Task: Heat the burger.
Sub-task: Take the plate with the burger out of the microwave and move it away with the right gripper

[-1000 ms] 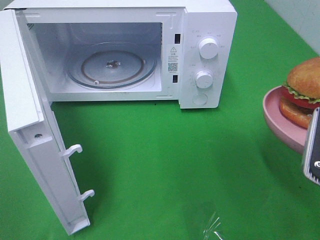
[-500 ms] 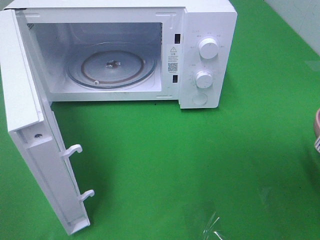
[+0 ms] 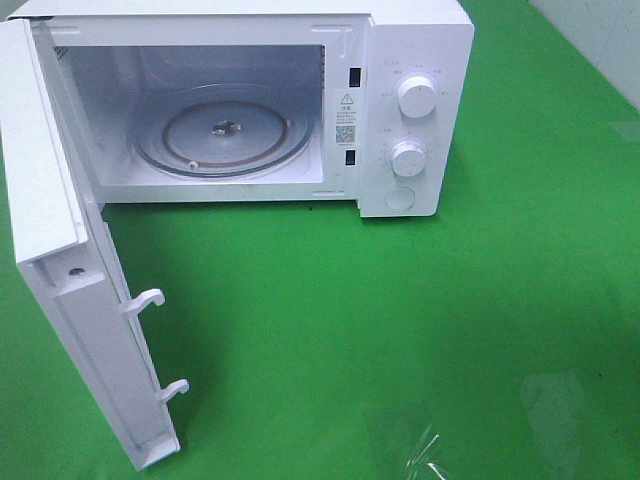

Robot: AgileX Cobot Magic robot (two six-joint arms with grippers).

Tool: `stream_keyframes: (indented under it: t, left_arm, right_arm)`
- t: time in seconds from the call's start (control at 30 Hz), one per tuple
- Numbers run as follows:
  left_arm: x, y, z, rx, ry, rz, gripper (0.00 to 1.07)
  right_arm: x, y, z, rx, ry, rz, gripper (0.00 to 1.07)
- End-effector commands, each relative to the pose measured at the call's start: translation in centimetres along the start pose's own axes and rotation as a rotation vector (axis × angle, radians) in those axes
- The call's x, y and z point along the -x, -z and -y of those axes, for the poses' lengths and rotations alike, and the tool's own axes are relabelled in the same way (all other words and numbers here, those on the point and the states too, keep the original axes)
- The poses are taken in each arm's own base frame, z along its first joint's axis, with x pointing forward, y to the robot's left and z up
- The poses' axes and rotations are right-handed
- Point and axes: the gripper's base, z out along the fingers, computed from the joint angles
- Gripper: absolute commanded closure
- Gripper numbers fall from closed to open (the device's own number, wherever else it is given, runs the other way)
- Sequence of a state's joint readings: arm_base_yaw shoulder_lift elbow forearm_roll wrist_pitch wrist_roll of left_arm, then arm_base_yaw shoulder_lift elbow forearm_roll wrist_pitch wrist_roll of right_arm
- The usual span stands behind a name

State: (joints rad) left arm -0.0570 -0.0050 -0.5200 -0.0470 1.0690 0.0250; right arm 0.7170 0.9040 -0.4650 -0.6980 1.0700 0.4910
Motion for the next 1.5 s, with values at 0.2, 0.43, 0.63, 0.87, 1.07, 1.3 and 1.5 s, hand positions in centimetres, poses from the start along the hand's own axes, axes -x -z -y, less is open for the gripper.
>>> stream_keyframes:
  t: [0.2,0.43,0.63,0.87,1.07,1.3,1.5]
  left_arm:
    - [-0.2,0.2,0.1,-0.006,0.006,0.012,0.41]
    - [-0.2,0.2,0.1,-0.006,0.006,0.012,0.41]
    - [-0.2,0.2,0.1,-0.006,0.006,0.012,0.41]
    - [-0.2,0.2,0.1,-0.006,0.006,0.012,0.41]
    - [-0.2,0.2,0.1,-0.006,0.006,0.012,0.41]
    - [-0.2,0.2,0.1,-0.006,0.006,0.012,0.41]
    - [-0.2,0.2,0.1,-0.006,0.006,0.012,0.41]
  right_arm:
    - [1.1,-1.1,0.4,-0.153,0.010,-0.060,1.07]
    - [2.0,-2.6,-0.6,-0.164,-0.026,-0.090,1.07]
    - [2.8,-4.1,-1.6,-0.174,-0.038,-0.108,1.07]
    - [3.4,-5.7,-3.0,-0.150,-0.068,-0.119,1.07]
    - [3.8,-7.0,-4.0,-0.139,-0.048,-0.126,1.07]
    - [4.1,-9.0,-5.6,-0.118,-0.047,-0.146,1.07]
    - [3.9,-10.8,-7.1,-0.089,-0.051,-0.192,1.07]
